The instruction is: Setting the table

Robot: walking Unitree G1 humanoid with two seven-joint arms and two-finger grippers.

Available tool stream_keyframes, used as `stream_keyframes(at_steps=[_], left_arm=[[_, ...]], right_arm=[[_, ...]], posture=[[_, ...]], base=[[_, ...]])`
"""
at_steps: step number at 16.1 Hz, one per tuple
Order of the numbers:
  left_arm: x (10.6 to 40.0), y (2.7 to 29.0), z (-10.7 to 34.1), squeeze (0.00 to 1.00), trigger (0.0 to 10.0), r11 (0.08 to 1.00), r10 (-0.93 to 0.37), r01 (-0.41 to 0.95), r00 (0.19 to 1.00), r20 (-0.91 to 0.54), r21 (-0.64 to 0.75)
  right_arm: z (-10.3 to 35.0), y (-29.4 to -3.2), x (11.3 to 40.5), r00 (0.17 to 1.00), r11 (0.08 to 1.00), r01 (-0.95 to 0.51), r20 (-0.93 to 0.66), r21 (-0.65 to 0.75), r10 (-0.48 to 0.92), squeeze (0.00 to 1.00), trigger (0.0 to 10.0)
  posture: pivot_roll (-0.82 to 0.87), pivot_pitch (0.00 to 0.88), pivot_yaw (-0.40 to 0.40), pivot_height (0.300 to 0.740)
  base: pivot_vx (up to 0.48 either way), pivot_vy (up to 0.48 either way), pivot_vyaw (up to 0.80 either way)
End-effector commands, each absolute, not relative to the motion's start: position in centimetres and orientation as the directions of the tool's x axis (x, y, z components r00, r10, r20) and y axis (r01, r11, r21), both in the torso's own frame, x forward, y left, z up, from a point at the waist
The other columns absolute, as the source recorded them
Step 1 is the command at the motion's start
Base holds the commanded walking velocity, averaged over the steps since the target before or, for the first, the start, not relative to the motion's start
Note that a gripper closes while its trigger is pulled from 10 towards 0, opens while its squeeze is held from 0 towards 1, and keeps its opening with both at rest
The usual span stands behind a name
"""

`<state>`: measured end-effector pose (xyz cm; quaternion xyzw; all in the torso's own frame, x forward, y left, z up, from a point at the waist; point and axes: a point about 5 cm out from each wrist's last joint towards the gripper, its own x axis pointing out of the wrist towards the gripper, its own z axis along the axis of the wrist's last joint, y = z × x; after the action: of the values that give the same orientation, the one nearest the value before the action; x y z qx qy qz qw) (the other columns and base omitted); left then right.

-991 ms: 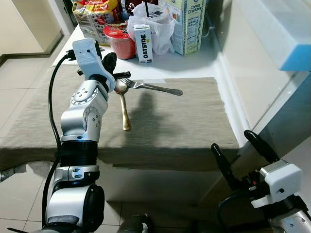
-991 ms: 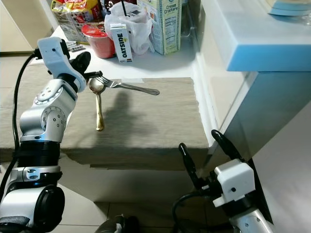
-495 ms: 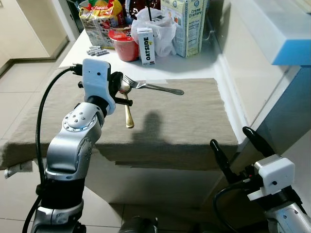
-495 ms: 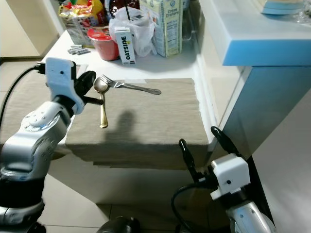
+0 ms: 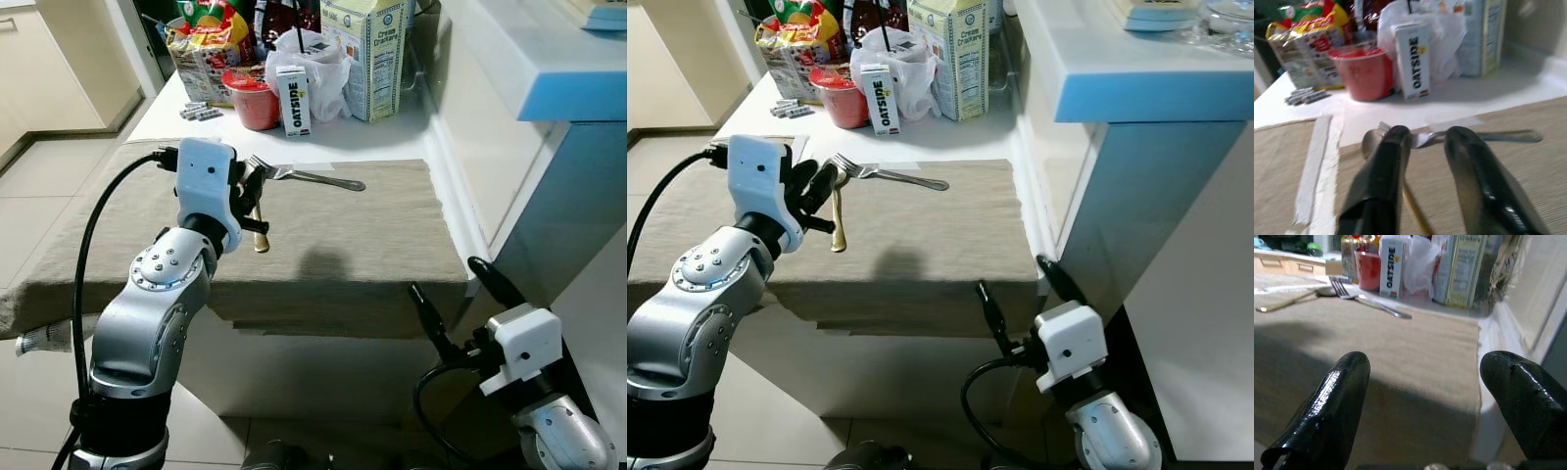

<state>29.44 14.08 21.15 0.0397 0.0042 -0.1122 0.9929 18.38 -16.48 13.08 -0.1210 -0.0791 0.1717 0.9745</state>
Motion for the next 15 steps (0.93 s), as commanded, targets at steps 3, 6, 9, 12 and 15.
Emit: stream_keyframes(at_steps=[3, 6, 9, 12, 15], left_arm=[[30.6, 15.9, 19.6, 1.0, 10.0, 0.983, -0.136, 0.145, 0.987, -0.08, 0.111], [32.4, 16.6, 18.7, 1.0, 10.0, 0.984, -0.109, 0.121, 0.989, -0.097, 0.131], [34.3, 16.2, 18.1, 1.0, 10.0, 0.984, -0.117, 0.13, 0.987, -0.109, 0.124], [36.9, 16.4, 17.6, 0.0, 10.0, 0.991, -0.1, 0.111, 0.986, -0.134, 0.079], [38.3, 17.0, 17.1, 0.0, 10.0, 0.997, -0.033, 0.043, 0.986, -0.165, 0.059]], right_arm=[[13.0, -16.5, 18.2, 0.932, 0.914, -0.311, 0.105, -0.262, 0.347, 0.0, 10.0], [13.2, -16.8, 17.7, 0.934, 0.915, -0.305, 0.105, -0.266, 0.342, 0.0, 10.0], [13.5, -17.1, 17.1, 0.936, 0.916, -0.297, 0.107, -0.27, 0.335, 0.0, 10.0], [14.1, -17.7, 16.1, 0.943, 0.919, -0.281, 0.101, -0.277, 0.318, 0.0, 10.0], [14.1, -18.1, 15.3, 0.945, 0.913, -0.289, 0.069, -0.289, 0.321, 0.0, 10.0]], posture=[[-0.1, 0.038, 0.12, 0.719], [-0.12, 0.051, 0.122, 0.719], [-0.15, 0.064, 0.124, 0.719], [-0.2, 0.088, 0.124, 0.719], [-0.24, 0.095, 0.113, 0.719]], base=[[0.0, 0.0, 0.0], [0.0, 0.0, 0.0], [0.0, 0.0, 0.0], [0.0, 0.0, 0.0], [0.0, 0.0, 0.0]])
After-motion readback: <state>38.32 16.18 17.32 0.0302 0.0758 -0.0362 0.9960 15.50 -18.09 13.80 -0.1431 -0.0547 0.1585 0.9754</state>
